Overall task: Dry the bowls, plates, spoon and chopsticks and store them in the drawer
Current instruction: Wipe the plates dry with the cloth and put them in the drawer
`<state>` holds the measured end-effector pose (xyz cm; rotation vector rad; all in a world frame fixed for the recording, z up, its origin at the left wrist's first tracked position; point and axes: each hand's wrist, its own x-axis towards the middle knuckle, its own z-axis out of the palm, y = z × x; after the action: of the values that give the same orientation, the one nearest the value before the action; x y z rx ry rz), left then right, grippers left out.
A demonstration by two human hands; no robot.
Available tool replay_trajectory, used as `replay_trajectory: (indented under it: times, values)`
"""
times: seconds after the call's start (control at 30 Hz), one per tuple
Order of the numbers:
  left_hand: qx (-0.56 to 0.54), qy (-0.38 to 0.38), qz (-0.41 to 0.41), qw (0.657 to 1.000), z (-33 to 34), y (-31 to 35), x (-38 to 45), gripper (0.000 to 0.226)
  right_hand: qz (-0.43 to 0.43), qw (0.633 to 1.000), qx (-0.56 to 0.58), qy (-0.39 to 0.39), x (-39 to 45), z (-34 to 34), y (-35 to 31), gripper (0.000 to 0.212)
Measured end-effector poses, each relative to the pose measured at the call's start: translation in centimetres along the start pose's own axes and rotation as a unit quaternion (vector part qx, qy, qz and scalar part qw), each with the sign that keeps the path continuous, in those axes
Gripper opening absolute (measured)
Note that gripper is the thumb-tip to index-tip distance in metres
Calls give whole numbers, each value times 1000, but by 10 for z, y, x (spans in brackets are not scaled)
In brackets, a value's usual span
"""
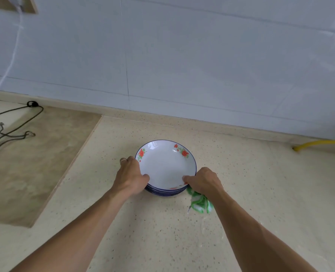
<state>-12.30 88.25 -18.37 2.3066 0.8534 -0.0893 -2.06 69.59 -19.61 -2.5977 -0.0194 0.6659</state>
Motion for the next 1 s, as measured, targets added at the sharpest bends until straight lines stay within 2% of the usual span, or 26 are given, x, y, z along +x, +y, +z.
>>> replay_trajectory:
  times: [0.37, 0.53, 0.6, 0.7, 0.8, 0.93, 1.0]
  values:
    - [-40, -1, 28, 999, -7, 25, -18, 46, 36, 979, 201, 17, -27, -23, 16, 28]
    - [-83, -22, 63, 994, -7, 51, -44, 82, 51, 948, 310, 40, -70, -53, 45, 17]
    - [-98, -49, 56, 992, -7, 68, -64, 69, 63, 934, 348, 44, -89, -62, 62, 16]
    - [-134, -76, 46, 987, 4, 93, -91, 50, 79, 914, 393, 63, -112, -75, 93, 25]
    - [-216, -113, 28, 969, 18, 118, -121, 55, 85, 902, 414, 86, -136, -93, 129, 24]
    - [-342, -175, -3, 923, 57, 160, -160, 77, 90, 893, 427, 109, -173, -121, 189, 24]
    - [-386, -204, -15, 900, 82, 181, -186, 71, 94, 887, 435, 124, -192, -136, 224, 26]
